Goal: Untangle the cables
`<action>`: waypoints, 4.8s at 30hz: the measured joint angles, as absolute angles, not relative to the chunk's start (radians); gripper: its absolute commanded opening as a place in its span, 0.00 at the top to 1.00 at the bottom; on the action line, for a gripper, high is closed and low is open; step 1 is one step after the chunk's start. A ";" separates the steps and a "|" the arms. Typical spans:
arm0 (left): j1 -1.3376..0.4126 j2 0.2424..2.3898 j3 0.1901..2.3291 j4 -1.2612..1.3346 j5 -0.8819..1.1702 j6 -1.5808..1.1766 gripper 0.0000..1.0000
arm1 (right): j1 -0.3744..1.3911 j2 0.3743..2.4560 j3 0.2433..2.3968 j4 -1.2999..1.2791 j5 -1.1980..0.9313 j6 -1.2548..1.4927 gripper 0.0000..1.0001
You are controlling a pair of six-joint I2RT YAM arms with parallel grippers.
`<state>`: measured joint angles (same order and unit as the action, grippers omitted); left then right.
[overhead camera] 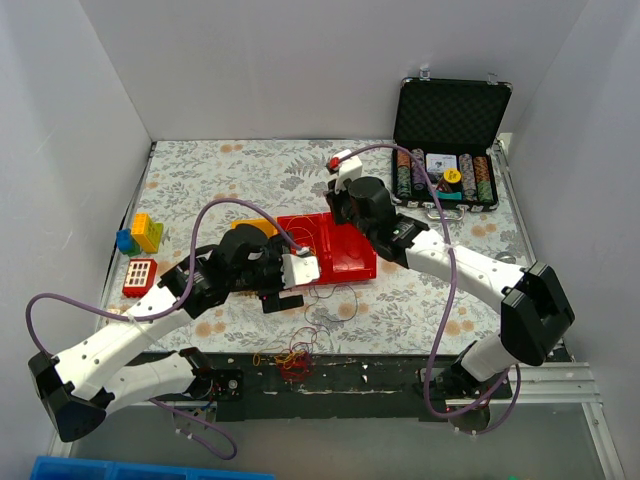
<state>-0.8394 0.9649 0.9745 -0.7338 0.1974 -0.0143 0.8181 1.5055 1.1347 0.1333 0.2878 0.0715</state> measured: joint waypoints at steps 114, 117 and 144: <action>-0.826 0.859 0.688 -0.717 0.275 -0.102 0.03 | 1.226 1.330 0.653 -0.026 0.207 0.517 0.99; -0.826 0.864 0.707 -0.696 0.265 -0.119 0.04 | 1.226 1.246 0.663 -0.069 0.265 0.513 0.99; -0.615 1.056 0.939 -0.690 0.397 -0.220 0.02 | 1.213 1.317 0.541 0.101 0.042 0.468 0.56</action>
<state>-0.6151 1.0565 0.9390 -0.6895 0.3965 -0.2199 1.2129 1.3170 0.5407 0.1005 0.0422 0.4679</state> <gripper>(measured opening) 0.981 0.491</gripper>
